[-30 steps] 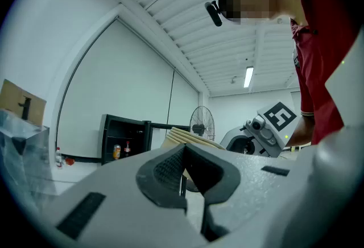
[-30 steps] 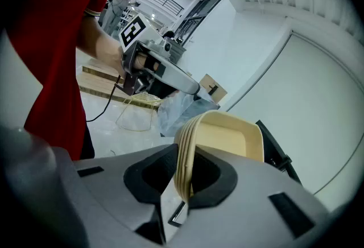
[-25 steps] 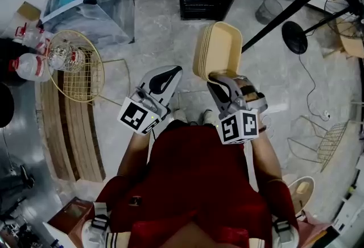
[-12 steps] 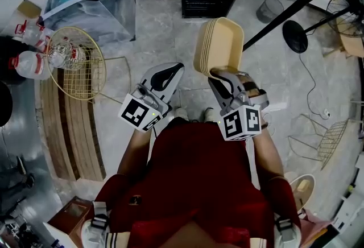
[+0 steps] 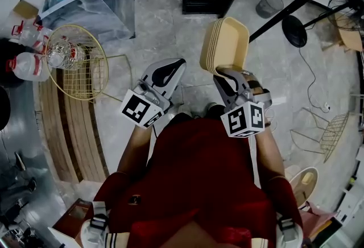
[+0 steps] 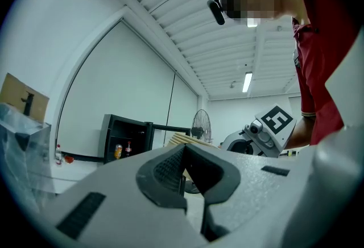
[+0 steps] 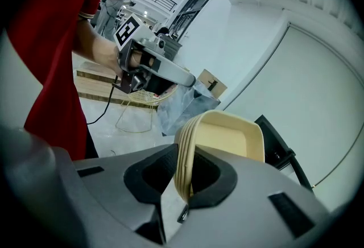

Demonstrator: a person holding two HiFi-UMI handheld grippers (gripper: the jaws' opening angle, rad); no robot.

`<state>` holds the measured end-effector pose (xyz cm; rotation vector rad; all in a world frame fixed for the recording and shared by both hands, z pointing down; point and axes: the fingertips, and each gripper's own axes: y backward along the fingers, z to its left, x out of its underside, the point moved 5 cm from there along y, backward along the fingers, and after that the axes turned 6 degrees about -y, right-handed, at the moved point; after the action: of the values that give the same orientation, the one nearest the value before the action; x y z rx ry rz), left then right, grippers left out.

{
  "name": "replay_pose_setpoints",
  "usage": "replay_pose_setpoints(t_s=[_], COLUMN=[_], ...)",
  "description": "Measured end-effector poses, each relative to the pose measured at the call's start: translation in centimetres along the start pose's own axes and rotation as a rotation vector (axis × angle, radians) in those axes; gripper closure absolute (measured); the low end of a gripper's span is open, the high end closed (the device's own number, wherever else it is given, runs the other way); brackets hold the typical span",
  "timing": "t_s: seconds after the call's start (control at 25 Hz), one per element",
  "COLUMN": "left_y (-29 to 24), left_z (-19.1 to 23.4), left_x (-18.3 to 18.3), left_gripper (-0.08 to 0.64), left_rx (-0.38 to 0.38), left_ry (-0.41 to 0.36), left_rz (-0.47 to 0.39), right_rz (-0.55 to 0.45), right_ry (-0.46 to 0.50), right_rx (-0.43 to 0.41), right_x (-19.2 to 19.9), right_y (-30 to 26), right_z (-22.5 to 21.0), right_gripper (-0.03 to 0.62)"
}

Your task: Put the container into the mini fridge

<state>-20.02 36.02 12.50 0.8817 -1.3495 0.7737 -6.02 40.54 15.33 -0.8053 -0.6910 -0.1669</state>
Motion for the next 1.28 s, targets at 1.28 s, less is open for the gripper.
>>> replay_pose_setpoints(t_s=[1.28], left_y=[-20.5], left_z=[13.9], left_x=[2.4], left_gripper=[0.554], left_rx=[-0.146], left_ry=[-0.018], left_rz=[0.058], right_rz=[-0.075], right_ry=[0.024], right_rx=[-0.128], right_x=[8.5], right_y=[-13.0], right_z=[-21.9], right_gripper=[0.54])
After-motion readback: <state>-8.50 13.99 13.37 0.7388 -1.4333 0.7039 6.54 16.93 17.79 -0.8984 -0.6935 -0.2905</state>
